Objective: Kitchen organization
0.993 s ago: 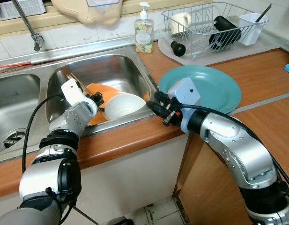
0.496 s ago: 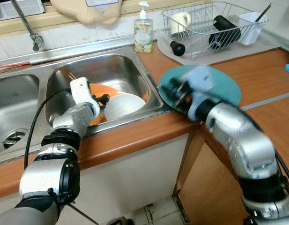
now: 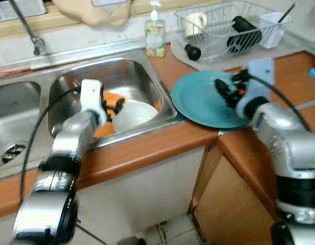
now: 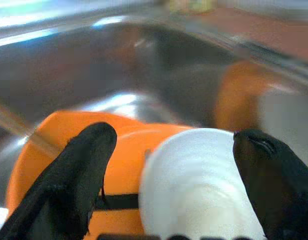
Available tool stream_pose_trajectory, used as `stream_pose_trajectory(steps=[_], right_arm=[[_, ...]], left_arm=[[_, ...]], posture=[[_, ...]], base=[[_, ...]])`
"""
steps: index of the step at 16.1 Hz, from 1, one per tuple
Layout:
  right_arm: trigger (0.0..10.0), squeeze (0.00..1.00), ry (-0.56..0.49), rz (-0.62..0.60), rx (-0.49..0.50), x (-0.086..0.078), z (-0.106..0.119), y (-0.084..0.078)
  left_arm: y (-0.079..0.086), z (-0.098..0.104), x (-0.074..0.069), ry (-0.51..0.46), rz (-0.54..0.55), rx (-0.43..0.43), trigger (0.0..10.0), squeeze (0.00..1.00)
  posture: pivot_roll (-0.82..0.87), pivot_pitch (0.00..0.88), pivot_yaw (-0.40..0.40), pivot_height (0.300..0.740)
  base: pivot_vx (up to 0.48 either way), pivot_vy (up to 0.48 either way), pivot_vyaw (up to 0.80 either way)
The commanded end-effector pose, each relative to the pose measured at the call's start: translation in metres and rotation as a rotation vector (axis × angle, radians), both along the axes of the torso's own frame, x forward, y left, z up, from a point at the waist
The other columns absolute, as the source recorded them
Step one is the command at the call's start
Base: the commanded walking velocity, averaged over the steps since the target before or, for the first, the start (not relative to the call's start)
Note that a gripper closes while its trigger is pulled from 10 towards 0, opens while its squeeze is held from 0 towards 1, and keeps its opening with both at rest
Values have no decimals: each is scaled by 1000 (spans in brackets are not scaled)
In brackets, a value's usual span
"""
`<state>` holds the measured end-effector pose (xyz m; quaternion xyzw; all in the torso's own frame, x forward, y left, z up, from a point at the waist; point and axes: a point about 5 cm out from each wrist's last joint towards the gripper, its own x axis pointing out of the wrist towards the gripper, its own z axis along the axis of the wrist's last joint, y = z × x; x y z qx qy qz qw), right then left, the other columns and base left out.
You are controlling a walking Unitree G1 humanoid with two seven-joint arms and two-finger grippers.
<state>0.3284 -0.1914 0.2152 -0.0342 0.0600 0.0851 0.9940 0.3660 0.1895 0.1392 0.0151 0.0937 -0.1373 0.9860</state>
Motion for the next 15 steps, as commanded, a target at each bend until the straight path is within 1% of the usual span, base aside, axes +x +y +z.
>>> stream_pose_trajectory(steps=[1,2,3,4,5,6,7,9,11,12,13,14,15], right_arm=[[10000,1000,32,-59,7,2,-2,-9],[10000,1000,66,-138,34,4,-6,-25],[10000,1000,79,-176,45,4,-7,-33],[10000,1000,89,-195,54,4,-8,-37],[10000,1000,113,-232,73,2,-10,-46],[10000,576,148,-245,95,0,-13,-50],[10000,0,183,-245,128,-1,-17,-52],[10000,0,239,-231,188,-3,-24,-52],[10000,0,250,-227,204,-4,-27,-51],[10000,0,262,-211,255,-5,-30,-48],[2902,0,276,-169,318,-6,-31,-43],[2902,0,277,-165,323,-6,-31,-42],[0,0,288,-149,339,-7,-32,-39]], left_arm=[[-2,8,-3,-44,-58,19,10000,0],[-7,10,-14,-81,-148,1,10000,0],[-9,11,-20,-102,-193,-13,10000,0],[-11,11,-25,-111,-227,-10,10000,0],[-15,11,-36,-118,-297,-9,10000,0],[-19,10,-44,-120,-351,-18,10000,0],[-23,10,-52,-130,-397,-6,10000,0],[-28,11,-64,-127,-453,-29,10000,0],[-30,11,-67,-123,-467,-36,10000,0],[-31,11,-70,-116,-474,-39,10000,0],[-32,11,-72,-114,-475,-47,10000,0],[-32,11,-72,-113,-474,-49,10000,0],[-33,12,-74,-112,-474,-57,10000,0]], posture=[[-132,0,91,740],[-133,0,88,740],[-134,0,86,740],[-134,0,84,740],[-136,0,84,740],[-138,0,83,740],[-139,0,83,740],[-141,0,83,740],[-141,0,83,740],[-141,0,83,740],[-142,0,82,740],[-143,0,82,740],[-144,0,81,740]], base=[[0,0,0],[0,0,0],[0,0,0],[0,0,0],[0,0,0],[0,0,0],[0,0,0],[0,0,0],[0,0,0],[0,0,0],[0,0,0],[0,0,0],[0,0,0]])
